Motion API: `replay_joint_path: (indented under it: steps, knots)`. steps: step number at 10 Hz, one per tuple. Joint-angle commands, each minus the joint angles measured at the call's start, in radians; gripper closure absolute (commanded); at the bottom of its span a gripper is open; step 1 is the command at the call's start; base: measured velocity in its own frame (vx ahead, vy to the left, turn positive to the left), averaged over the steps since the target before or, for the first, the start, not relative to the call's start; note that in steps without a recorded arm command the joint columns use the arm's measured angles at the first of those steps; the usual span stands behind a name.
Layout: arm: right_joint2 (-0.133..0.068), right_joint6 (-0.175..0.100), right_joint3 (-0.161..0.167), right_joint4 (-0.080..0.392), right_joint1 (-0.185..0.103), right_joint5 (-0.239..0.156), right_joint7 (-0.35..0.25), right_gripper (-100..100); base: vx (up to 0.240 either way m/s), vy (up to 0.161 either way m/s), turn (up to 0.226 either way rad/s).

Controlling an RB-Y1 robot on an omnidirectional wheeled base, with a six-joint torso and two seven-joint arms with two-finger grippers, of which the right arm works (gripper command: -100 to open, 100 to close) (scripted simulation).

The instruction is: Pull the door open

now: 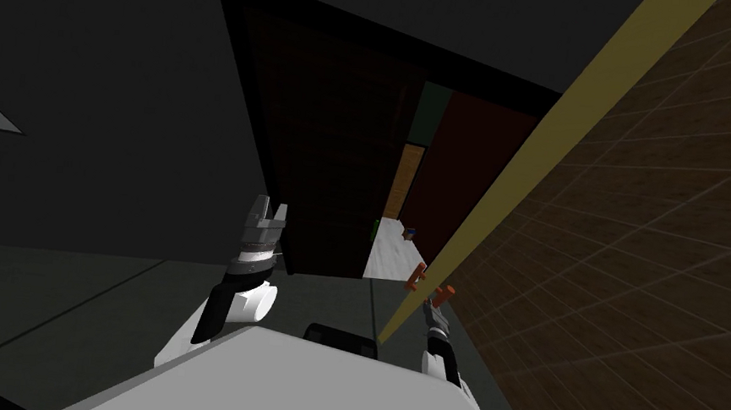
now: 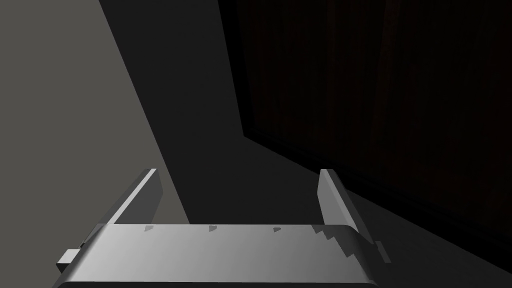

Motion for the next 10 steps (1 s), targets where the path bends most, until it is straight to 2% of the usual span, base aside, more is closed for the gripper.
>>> replay_joint_path:
  steps: [1, 2, 3, 6, 8, 9, 10]
  knots:
    - [0.016, 0.047, 0.001, -0.020, 0.031, 0.000, 0.006, 100, 0.000, 0.000, 0.000]
    - [0.016, 0.047, 0.001, -0.020, 0.031, 0.000, 0.006, 100, 0.000, 0.000, 0.000]
    - [0.014, 0.056, -0.001, -0.020, 0.032, -0.017, 0.006, 100, -0.012, -0.004, 0.021]
    - [0.014, 0.056, -0.001, -0.020, 0.032, -0.017, 0.006, 100, -0.009, 0.000, -0.001]
    - [0.014, 0.022, -0.001, 0.031, 0.006, -0.017, 0.006, 100, -0.002, 0.000, -0.006]
    - [0.014, 0.001, -0.001, 0.076, -0.018, -0.017, 0.006, 100, 0.004, -0.010, 0.004]
    - [0.014, 0.036, -0.001, -0.020, 0.028, -0.017, 0.006, 100, 0.008, -0.006, 0.011]
